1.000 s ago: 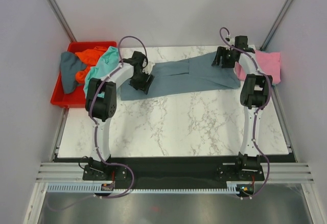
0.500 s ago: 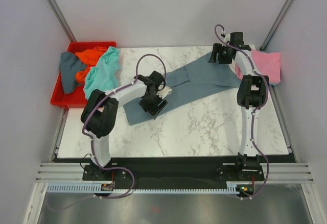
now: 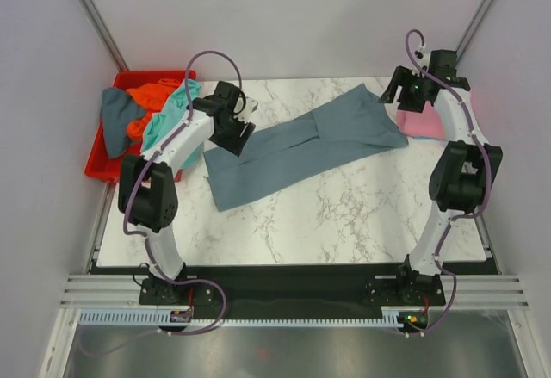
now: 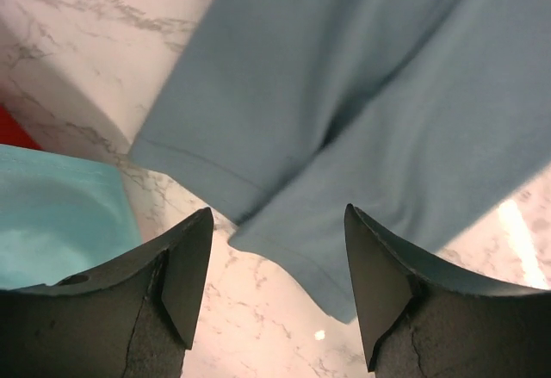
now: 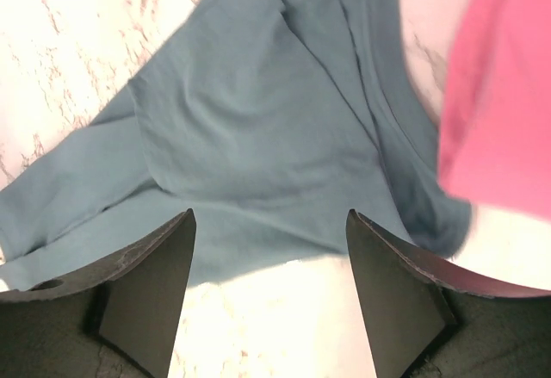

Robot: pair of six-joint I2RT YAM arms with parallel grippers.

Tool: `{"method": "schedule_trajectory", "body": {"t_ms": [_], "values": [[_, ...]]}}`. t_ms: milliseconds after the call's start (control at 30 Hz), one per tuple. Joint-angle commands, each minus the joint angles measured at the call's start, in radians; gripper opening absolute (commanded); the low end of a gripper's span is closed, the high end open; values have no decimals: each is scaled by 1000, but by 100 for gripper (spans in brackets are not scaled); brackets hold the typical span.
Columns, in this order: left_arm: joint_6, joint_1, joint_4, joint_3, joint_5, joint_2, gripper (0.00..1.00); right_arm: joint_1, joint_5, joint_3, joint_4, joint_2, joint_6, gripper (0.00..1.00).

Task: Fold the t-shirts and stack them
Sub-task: Fold the tshirt

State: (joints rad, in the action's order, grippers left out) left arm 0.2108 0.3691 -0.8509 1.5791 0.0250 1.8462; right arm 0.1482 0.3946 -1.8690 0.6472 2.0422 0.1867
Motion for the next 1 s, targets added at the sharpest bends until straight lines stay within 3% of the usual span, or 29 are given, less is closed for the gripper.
{"method": "schedule_trajectory", "body": {"t_ms": [0,300,700,967], "values": [[15,-87,32,50,0,103,69,31,38,123,6,-83,63,79],[16,-196,-13,237,-68,327,66,116,53,410,0,-171,100,78],[27,-199,-13,252,-70,407,65,136,27,352,-32,-41,88,78],[33,-199,-16,213,-30,381,39,120,12,262,-43,102,86,75]]}}
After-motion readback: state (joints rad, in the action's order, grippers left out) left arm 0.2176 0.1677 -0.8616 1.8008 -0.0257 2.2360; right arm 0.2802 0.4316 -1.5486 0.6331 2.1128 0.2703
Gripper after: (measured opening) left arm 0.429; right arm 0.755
